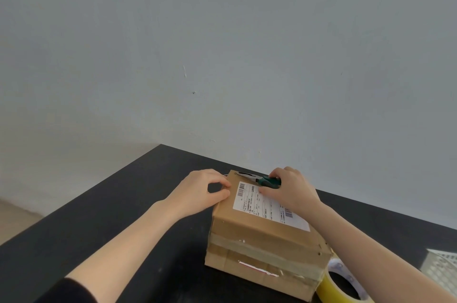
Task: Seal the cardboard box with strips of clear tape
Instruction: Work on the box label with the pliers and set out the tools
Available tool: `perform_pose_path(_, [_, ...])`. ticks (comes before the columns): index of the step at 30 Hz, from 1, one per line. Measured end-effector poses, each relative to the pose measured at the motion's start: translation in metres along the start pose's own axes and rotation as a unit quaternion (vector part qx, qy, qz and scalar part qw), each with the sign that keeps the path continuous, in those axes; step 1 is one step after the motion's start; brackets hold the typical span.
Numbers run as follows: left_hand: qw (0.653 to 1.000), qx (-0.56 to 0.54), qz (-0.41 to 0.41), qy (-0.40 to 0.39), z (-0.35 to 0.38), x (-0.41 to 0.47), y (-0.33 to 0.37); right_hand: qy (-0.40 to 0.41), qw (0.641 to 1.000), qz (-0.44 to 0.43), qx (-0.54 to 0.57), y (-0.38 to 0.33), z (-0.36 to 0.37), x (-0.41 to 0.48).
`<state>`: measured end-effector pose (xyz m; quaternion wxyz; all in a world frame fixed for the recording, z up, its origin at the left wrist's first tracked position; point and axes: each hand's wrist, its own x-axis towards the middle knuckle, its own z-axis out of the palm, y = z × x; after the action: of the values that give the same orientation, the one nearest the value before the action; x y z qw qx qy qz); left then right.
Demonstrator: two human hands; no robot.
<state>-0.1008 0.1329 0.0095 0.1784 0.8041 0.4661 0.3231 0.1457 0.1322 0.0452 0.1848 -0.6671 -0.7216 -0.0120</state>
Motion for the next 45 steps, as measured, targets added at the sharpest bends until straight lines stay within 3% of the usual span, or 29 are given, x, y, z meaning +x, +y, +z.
perform_pose_path(19, [1.0, 0.009, -0.01, -0.003, 0.001, -0.001, 0.001, -0.007, 1.0, 0.01, 0.017, -0.002, 0.001, -0.003])
perform_pose_path(24, [1.0, 0.026, -0.011, -0.003, 0.001, -0.002, 0.003, 0.023, 0.983, 0.083, 0.164, 0.007, -0.01, 0.003])
perform_pose_path(34, [0.999, 0.042, -0.007, -0.003, -0.001, -0.001, 0.005, -0.015, 0.999, 0.013, 0.038, 0.019, -0.007, -0.007])
perform_pose_path(45, [0.999, 0.03, -0.015, -0.003, 0.001, -0.001, 0.005, -0.014, 0.999, -0.034, 0.003, 0.008, -0.002, 0.007])
